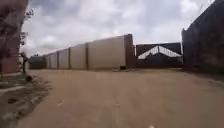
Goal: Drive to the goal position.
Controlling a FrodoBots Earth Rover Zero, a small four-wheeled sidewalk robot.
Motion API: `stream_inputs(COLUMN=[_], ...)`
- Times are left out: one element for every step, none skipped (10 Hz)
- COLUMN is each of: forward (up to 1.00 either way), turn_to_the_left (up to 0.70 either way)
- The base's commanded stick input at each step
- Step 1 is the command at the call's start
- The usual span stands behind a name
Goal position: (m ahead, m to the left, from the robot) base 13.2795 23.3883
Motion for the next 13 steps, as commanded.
stream_inputs(forward=[1.0, 1.0, 1.0, 1.0, 1.0, 1.0, 1.0, 1.0, 1.0, 1.0, 1.0, 1.0, 1.0], turn_to_the_left=[0.27, 0.27, 0.27, 0.11, 0.27, 0.27, 0.27, 0.27, 0.27, 0.27, 0.27, 0.27, 0.27])
